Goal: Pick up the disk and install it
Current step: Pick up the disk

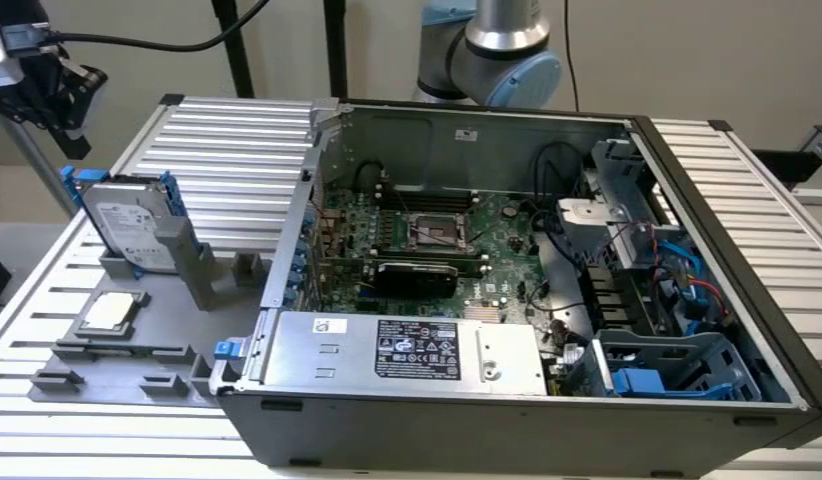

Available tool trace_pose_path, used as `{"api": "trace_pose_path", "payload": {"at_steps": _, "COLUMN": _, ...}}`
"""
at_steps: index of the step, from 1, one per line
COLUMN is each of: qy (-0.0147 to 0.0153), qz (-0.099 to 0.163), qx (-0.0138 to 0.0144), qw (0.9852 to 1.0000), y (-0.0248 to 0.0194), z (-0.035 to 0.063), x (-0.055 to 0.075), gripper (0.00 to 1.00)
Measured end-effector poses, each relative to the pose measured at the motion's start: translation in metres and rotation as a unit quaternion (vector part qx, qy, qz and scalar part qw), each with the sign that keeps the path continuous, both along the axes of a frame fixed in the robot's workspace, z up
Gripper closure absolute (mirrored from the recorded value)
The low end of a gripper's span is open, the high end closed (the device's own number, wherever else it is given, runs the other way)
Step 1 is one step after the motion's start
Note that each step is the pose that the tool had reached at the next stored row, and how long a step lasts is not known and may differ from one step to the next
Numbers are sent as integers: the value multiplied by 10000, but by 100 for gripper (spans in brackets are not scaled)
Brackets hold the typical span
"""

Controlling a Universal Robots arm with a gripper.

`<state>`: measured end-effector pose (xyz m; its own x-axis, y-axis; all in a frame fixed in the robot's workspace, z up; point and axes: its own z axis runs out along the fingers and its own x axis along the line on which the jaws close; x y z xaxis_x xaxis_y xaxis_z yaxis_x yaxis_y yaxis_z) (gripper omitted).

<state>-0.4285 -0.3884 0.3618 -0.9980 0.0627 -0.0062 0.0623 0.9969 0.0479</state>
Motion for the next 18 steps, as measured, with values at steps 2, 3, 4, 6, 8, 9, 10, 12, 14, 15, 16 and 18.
{"api": "trace_pose_path", "payload": {"at_steps": 2, "qy": 0, "qz": 0, "qx": 0, "qw": 10000, "y": 0, "z": 0, "x": 0, "gripper": 100}}
{"api": "trace_pose_path", "payload": {"at_steps": 3, "qy": 0, "qz": 0, "qx": 0, "qw": 10000, "y": 0, "z": 0, "x": 0, "gripper": 100}}
{"api": "trace_pose_path", "payload": {"at_steps": 4, "qy": 0, "qz": 0, "qx": 0, "qw": 10000, "y": 0, "z": 0, "x": 0, "gripper": 100}}
{"api": "trace_pose_path", "payload": {"at_steps": 6, "qy": 0, "qz": 0, "qx": 0, "qw": 10000, "y": 0, "z": 0, "x": 0, "gripper": 100}}
{"api": "trace_pose_path", "payload": {"at_steps": 8, "qy": 0, "qz": 73, "qx": 0, "qw": 10000, "y": 0, "z": 0, "x": 1, "gripper": 100}}
{"api": "trace_pose_path", "payload": {"at_steps": 9, "qy": 0, "qz": 162, "qx": 0, "qw": 9999, "y": 0, "z": -1, "x": 1, "gripper": 100}}
{"api": "trace_pose_path", "payload": {"at_steps": 10, "qy": 0, "qz": 255, "qx": 0, "qw": 9997, "y": 0, "z": -2, "x": 1, "gripper": 100}}
{"api": "trace_pose_path", "payload": {"at_steps": 12, "qy": 0, "qz": 434, "qx": 0, "qw": 9991, "y": 0, "z": -5, "x": 1, "gripper": 100}}
{"api": "trace_pose_path", "payload": {"at_steps": 14, "qy": 1, "qz": 620, "qx": 0, "qw": 9981, "y": 0, "z": -9, "x": 1, "gripper": 100}}
{"api": "trace_pose_path", "payload": {"at_steps": 15, "qy": 1, "qz": 709, "qx": 0, "qw": 9975, "y": 0, "z": -11, "x": 1, "gripper": 100}}
{"api": "trace_pose_path", "payload": {"at_steps": 16, "qy": 0, "qz": 802, "qx": 0, "qw": 9968, "y": 0, "z": -15, "x": 1, "gripper": 100}}
{"api": "trace_pose_path", "payload": {"at_steps": 18, "qy": 1, "qz": 976, "qx": 0, "qw": 9952, "y": 0, "z": -19, "x": 1, "gripper": 100}}
